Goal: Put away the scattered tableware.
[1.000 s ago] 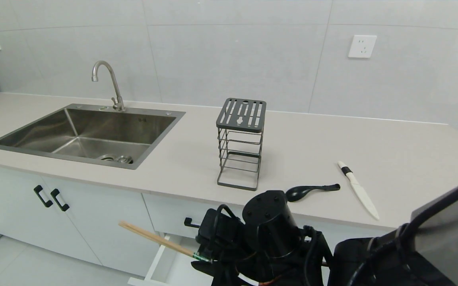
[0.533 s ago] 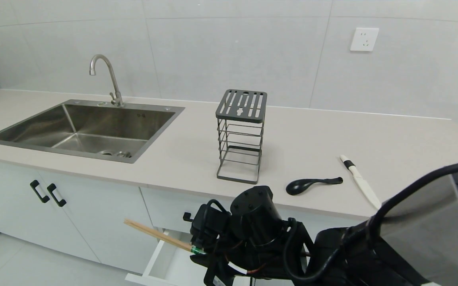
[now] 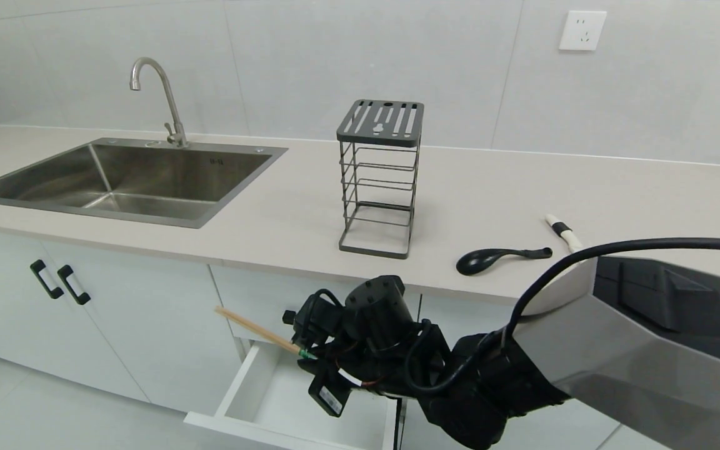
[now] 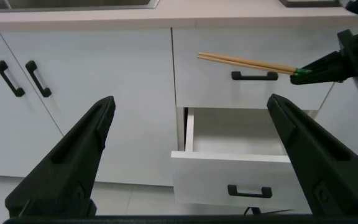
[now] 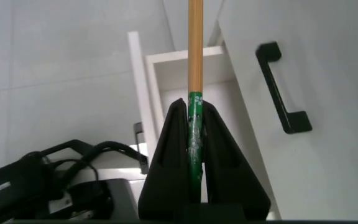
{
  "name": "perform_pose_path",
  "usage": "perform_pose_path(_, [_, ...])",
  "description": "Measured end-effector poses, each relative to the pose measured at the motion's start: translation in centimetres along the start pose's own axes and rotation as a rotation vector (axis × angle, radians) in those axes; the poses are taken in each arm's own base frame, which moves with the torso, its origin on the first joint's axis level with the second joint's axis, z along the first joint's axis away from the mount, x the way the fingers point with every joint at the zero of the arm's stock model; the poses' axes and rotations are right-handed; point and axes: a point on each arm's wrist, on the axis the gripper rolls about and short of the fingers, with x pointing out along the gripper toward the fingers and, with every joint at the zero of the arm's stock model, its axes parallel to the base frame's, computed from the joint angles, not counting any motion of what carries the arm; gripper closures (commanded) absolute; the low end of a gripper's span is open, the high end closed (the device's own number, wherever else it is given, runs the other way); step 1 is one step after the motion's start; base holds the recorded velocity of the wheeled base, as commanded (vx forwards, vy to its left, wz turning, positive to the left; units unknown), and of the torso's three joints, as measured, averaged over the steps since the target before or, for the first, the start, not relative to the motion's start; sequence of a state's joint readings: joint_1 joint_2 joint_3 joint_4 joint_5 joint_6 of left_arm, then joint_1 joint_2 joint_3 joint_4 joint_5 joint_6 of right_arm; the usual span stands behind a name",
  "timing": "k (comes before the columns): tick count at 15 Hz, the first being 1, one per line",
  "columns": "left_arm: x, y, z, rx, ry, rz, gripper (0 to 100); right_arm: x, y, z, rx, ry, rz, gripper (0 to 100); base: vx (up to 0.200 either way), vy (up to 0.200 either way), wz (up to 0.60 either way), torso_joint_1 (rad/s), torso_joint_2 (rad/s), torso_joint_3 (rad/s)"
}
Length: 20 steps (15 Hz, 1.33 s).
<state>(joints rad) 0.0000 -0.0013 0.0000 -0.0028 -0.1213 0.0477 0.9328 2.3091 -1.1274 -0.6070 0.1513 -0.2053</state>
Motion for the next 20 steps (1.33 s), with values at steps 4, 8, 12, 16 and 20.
perform_pose_path(4, [0.0,0.0,0.0,0.0,0.0,0.0,0,0.5,-1.0,-0.8,-0.063,0.017,-0.018,100,0.0,0.0,0.0,-0.173,0.33,0.156])
perform_pose_path(8, [0.0,0.0,0.0,0.0,0.0,0.0,0,0.7,-1.7,-1.4,-0.142,0.034,-0.009,100,0.0,0.0,0.0,-0.095,0.18,0.08])
perform_pose_path(12, [0.0,0.0,0.0,0.0,0.0,0.0,0,0.7,-2.6,-1.9,-0.24,0.049,-0.023,100,0.0,0.0,0.0,0.0,0.0,0.0])
perform_pose_path(16, [0.0,0.0,0.0,0.0,0.0,0.0,0,1.5,-2.3,-3.3,-0.239,0.077,0.008,100,0.0,0.0,0.0,0.0,0.0,0.0])
perform_pose_path(20, [0.0,0.0,0.0,0.0,0.001,0.003,0,2.0,-2.1,-4.1,-0.227,0.077,0.068,100,0.0,0.0,0.0,-0.14,0.27,0.121])
